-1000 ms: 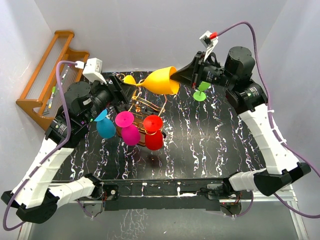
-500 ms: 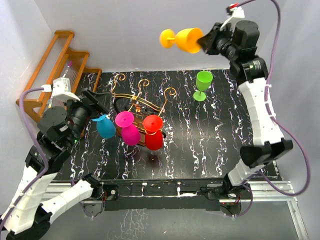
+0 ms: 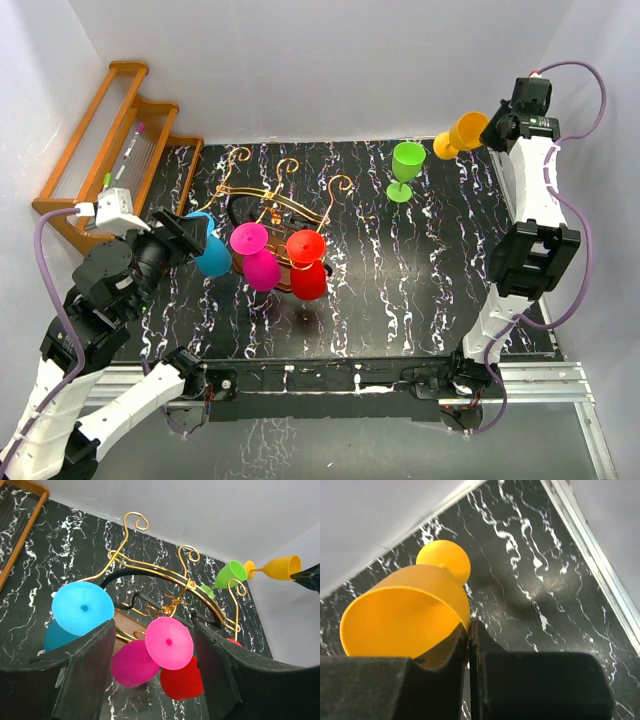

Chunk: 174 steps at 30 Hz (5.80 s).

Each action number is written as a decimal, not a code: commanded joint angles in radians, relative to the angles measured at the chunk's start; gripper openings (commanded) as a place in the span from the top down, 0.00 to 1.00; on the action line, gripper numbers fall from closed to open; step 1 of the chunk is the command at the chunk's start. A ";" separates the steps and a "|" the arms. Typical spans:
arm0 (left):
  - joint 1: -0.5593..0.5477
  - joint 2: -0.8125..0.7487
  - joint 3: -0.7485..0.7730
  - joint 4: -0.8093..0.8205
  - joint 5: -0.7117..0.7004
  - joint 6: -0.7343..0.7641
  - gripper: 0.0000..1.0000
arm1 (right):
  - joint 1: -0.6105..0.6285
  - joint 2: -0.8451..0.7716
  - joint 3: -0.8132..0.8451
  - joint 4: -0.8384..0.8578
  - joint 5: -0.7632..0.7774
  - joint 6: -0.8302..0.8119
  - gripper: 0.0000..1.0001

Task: Take the wine glass off the wine glass rack

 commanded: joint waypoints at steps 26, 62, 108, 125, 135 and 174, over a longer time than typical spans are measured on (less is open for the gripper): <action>0.004 -0.051 -0.041 -0.105 -0.005 -0.030 0.39 | 0.054 0.023 -0.184 0.000 -0.004 -0.061 0.92; 0.004 -0.046 -0.061 -0.100 0.019 -0.054 0.39 | 0.068 -0.093 -0.093 -0.017 -0.062 -0.053 0.64; 0.909 0.123 -0.147 -0.059 0.861 -0.220 0.45 | 0.416 -0.685 -0.338 0.214 -0.410 -0.123 0.60; 0.745 -0.004 -0.179 -0.176 0.657 -0.296 0.41 | 0.416 -0.663 -0.359 0.244 -0.428 -0.103 0.61; 0.745 -0.016 -0.276 -0.059 0.667 -0.369 0.41 | 0.416 -0.671 -0.375 0.251 -0.418 -0.108 0.61; 0.745 0.062 -0.185 -0.015 0.636 -0.386 1.00 | 0.416 -0.689 -0.409 0.300 -0.401 -0.089 0.61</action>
